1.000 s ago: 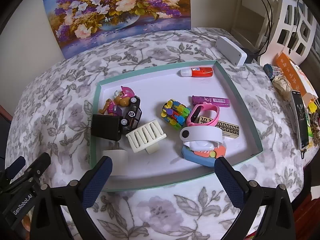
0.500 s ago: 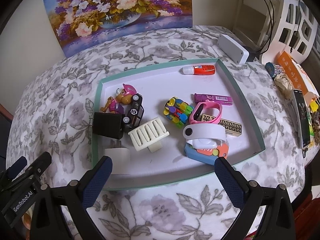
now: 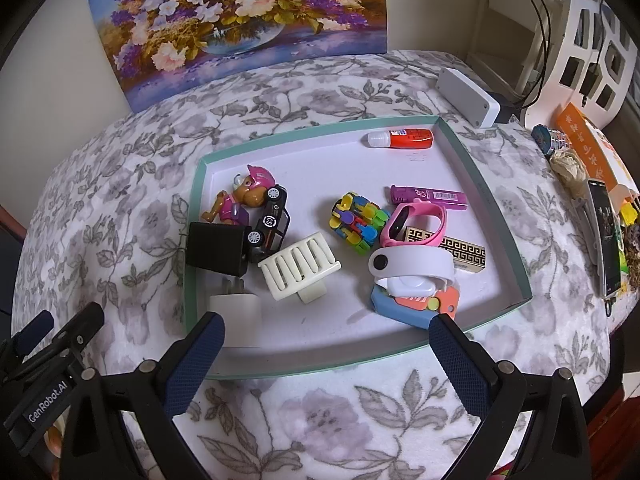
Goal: Organize rigid objects
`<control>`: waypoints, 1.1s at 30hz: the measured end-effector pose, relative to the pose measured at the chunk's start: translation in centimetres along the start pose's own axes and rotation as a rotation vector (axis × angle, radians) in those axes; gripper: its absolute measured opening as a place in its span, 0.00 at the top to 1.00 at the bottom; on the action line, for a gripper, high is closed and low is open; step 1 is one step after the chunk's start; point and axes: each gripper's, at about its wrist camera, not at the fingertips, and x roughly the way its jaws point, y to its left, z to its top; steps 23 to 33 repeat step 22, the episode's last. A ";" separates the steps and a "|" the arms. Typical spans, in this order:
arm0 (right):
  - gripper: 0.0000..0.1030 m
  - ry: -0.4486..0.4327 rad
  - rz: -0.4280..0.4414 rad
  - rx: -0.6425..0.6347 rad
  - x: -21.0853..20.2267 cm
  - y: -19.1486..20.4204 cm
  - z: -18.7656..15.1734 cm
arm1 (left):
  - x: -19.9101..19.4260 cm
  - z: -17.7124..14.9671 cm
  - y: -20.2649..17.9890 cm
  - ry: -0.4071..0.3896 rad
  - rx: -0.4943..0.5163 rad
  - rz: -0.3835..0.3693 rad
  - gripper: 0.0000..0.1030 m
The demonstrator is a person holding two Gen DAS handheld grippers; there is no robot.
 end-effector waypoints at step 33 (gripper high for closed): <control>0.00 0.007 0.002 -0.003 0.2 0.1 -0.1 | 0.1 -0.1 0.4 0.009 -0.005 0.012 0.13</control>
